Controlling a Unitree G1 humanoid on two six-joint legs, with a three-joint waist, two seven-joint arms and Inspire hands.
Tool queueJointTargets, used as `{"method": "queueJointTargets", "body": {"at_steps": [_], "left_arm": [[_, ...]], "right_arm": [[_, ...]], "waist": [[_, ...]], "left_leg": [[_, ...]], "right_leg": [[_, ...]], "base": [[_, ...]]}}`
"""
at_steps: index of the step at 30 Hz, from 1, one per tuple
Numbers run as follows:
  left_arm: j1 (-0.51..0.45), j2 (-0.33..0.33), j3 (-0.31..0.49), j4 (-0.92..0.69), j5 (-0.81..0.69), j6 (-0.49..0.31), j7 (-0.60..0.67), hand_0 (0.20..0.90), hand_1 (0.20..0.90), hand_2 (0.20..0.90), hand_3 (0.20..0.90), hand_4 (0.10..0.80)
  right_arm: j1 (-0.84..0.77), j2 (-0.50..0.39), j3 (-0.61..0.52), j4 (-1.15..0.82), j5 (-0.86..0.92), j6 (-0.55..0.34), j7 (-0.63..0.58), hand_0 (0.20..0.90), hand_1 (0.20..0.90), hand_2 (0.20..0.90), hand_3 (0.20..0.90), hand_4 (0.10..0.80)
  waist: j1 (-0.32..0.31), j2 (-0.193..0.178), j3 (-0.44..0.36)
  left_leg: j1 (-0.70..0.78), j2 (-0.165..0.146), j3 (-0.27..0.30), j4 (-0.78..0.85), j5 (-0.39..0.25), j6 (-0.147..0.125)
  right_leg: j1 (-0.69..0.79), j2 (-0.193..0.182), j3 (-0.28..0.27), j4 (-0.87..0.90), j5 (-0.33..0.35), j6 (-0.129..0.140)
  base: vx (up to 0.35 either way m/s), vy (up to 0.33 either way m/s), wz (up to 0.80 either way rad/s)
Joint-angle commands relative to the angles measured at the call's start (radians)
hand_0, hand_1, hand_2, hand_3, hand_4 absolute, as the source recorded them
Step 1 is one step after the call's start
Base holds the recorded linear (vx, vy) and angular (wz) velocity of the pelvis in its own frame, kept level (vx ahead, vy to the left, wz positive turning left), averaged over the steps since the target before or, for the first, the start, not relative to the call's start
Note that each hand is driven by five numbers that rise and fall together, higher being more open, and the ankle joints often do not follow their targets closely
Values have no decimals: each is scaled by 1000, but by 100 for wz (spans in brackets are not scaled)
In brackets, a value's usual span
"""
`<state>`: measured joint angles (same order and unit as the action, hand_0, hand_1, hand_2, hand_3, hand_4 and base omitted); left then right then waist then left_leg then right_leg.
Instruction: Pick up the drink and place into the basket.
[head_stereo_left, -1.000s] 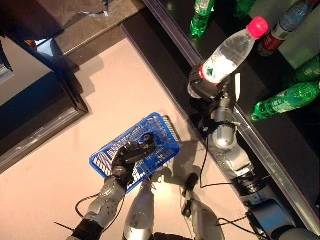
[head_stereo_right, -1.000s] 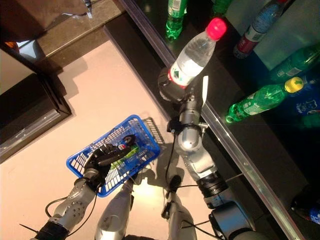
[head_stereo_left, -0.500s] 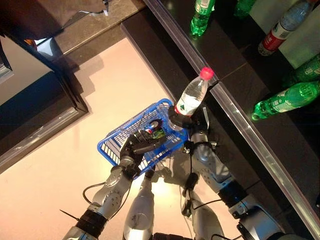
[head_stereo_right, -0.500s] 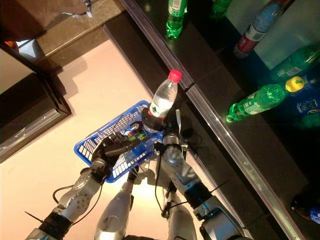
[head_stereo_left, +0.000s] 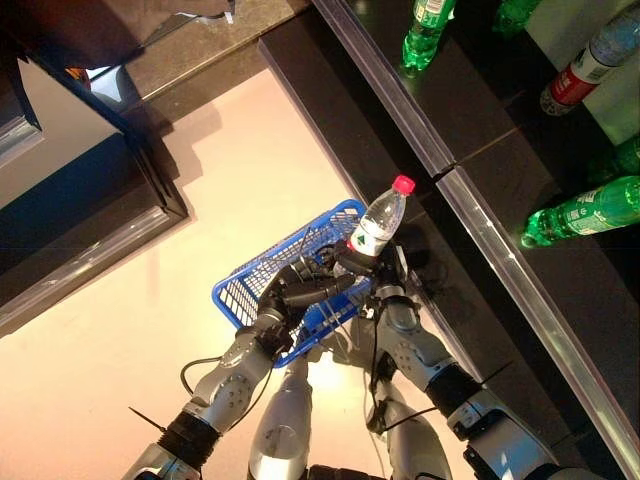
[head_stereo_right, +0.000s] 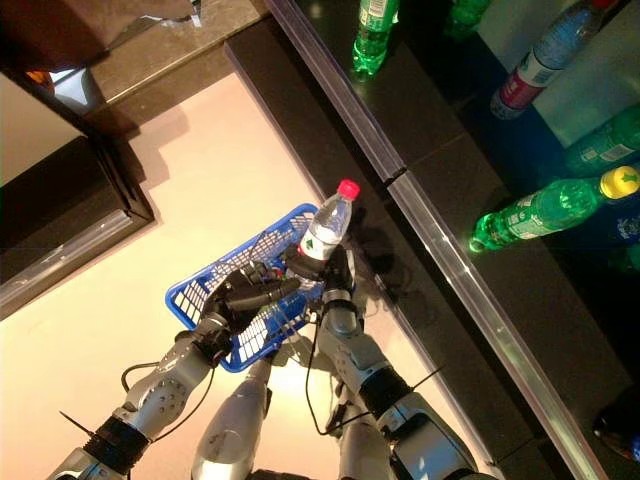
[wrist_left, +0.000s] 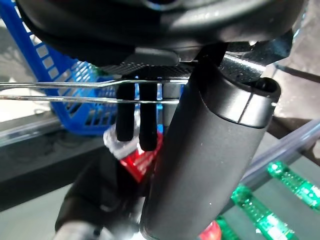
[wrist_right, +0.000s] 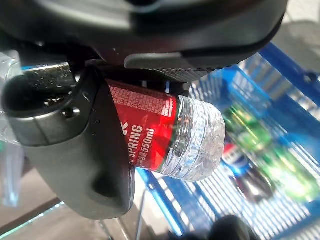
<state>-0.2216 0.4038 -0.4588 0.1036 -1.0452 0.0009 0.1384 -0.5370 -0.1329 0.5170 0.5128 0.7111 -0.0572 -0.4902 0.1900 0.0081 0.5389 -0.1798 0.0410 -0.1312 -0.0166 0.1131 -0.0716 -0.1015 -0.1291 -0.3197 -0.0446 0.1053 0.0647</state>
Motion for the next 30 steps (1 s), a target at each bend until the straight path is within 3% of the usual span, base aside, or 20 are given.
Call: {"method": "queueJointTargets", "body": {"at_steps": [1,4,12,16,17,18,23,30], "left_arm": [[-199,-79,-22,-429,14,-155,-215,300,300,300,200,100],[-207,-77,-37,-425,6,-153,-231,300,300,300,200,100],[-208,-55,-46,-432,-9,-144,-258,300,300,300,200,100],[-204,-36,-50,-434,-28,-144,-280,300,300,300,200,100],[-204,-36,-50,-434,-28,-144,-280,300,300,300,200,100],[-202,-26,-51,-439,-36,-142,-295,300,300,300,200,100],[-202,2,-67,-452,-61,-126,-332,300,300,300,200,100],[-223,23,-114,-458,-73,-98,-392,300,300,300,200,100]], "right_arm": [[-137,106,55,-39,131,-133,147,300,300,300,200,100],[-135,136,69,-13,308,-94,296,300,300,300,200,100],[-143,133,123,30,380,29,437,300,300,300,200,100],[-143,134,135,60,507,100,523,300,300,300,200,100],[-143,134,135,60,507,100,523,300,300,300,200,100],[-147,129,144,86,474,184,582,300,300,300,200,100],[-169,89,179,127,388,296,667,300,300,300,200,100],[-241,58,207,235,319,406,877,300,300,300,200,100]], "waist": [[9,55,-126],[17,55,-122],[35,54,-119],[44,53,-117],[44,53,-117],[51,52,-113],[68,48,-103],[93,43,-92]], "left_leg": [[2,-52,8,-1,-10,64],[-2,-55,4,2,-8,66],[-14,-61,-5,-2,0,67],[-15,-63,-10,-5,3,68],[-15,-63,-10,-5,3,68],[-19,-66,-12,-8,5,69],[-24,-71,-22,-1,6,69],[-37,-76,-31,10,9,69]], "right_leg": [[-6,-67,36,99,-37,9],[-8,-70,30,99,-33,9],[-14,-77,15,94,-22,16],[-14,-78,9,93,-20,18],[-14,-78,9,93,-20,18],[-17,-78,5,93,-19,19],[-15,-80,-6,96,-19,21],[-15,-82,-19,98,-17,23]], "base": [[8,2,5],[16,-4,7],[3,0,7],[4,-4,3],[0,0,0],[0,0,0],[9,-17,6],[23,-17,8]]}}
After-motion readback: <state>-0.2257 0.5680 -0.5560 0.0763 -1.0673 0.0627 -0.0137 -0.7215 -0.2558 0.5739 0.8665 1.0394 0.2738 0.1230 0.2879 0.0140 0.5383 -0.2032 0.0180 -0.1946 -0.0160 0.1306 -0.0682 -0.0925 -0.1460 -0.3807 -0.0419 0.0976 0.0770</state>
